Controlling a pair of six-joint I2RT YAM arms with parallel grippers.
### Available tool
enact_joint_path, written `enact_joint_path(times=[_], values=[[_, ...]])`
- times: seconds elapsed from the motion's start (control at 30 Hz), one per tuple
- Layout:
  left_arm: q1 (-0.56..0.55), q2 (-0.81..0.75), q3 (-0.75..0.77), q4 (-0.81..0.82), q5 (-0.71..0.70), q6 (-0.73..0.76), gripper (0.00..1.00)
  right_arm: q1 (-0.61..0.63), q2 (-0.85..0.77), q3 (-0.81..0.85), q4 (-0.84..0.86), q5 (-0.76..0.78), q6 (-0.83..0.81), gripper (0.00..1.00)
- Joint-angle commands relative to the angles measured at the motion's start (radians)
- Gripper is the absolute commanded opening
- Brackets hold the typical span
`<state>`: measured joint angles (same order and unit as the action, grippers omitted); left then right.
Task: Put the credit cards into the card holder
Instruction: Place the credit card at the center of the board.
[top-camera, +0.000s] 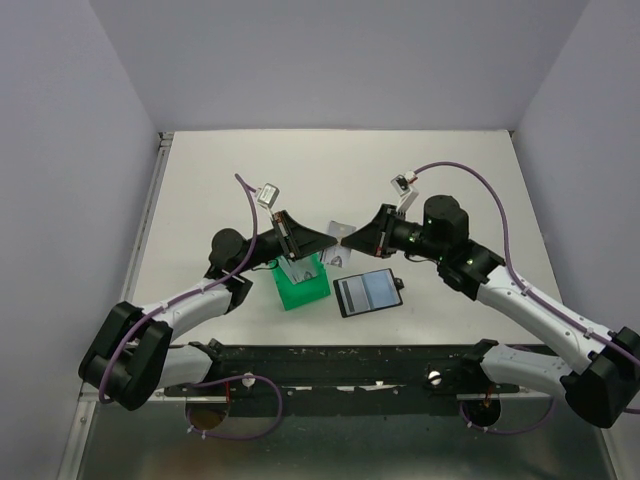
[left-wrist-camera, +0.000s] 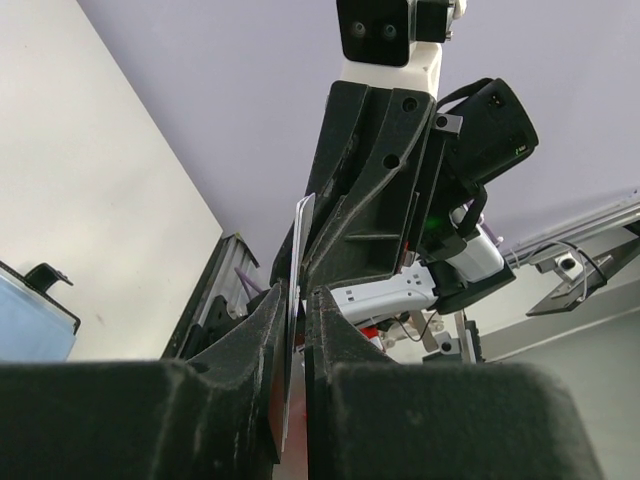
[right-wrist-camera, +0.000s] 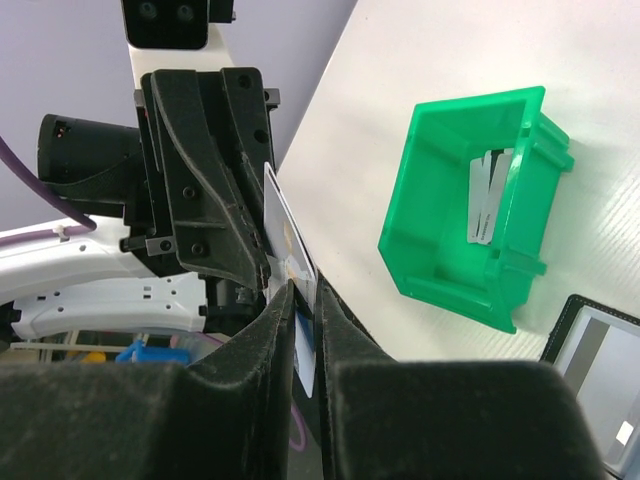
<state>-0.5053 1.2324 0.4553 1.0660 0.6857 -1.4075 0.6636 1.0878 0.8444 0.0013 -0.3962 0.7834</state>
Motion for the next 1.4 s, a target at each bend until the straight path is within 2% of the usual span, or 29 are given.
enact_joint_path(times=[0.0,0.37,0.43,0.53,0.7,1.13,1.23,1.37], values=[[0.008,-0.034,0.003,0.080,0.021,-0.007,0.19,-0.015,-0.012,-0.028,-0.064,0.049,-0.035,0.18],[0.013,-0.042,-0.004,0.077,0.021,-0.004,0.14,-0.018,-0.025,-0.034,-0.069,0.053,-0.033,0.18],[0.013,-0.042,-0.004,0.072,0.023,-0.002,0.11,-0.018,-0.031,-0.036,-0.070,0.056,-0.035,0.17],[0.013,-0.040,-0.003,0.051,0.025,0.007,0.00,-0.018,-0.042,-0.041,-0.073,0.066,-0.035,0.13],[0.028,-0.059,-0.007,-0.027,0.020,0.042,0.00,-0.021,-0.086,-0.053,-0.125,0.129,-0.038,0.01],[0.119,-0.096,-0.018,-0.201,0.034,0.133,0.00,-0.038,-0.262,-0.093,-0.302,0.339,-0.067,0.00],[0.119,-0.094,0.017,-0.322,0.031,0.191,0.00,-0.038,-0.275,-0.093,-0.337,0.364,-0.076,0.00],[0.116,-0.071,0.140,-0.676,-0.004,0.390,0.00,-0.039,-0.292,-0.100,-0.365,0.381,-0.078,0.00]])
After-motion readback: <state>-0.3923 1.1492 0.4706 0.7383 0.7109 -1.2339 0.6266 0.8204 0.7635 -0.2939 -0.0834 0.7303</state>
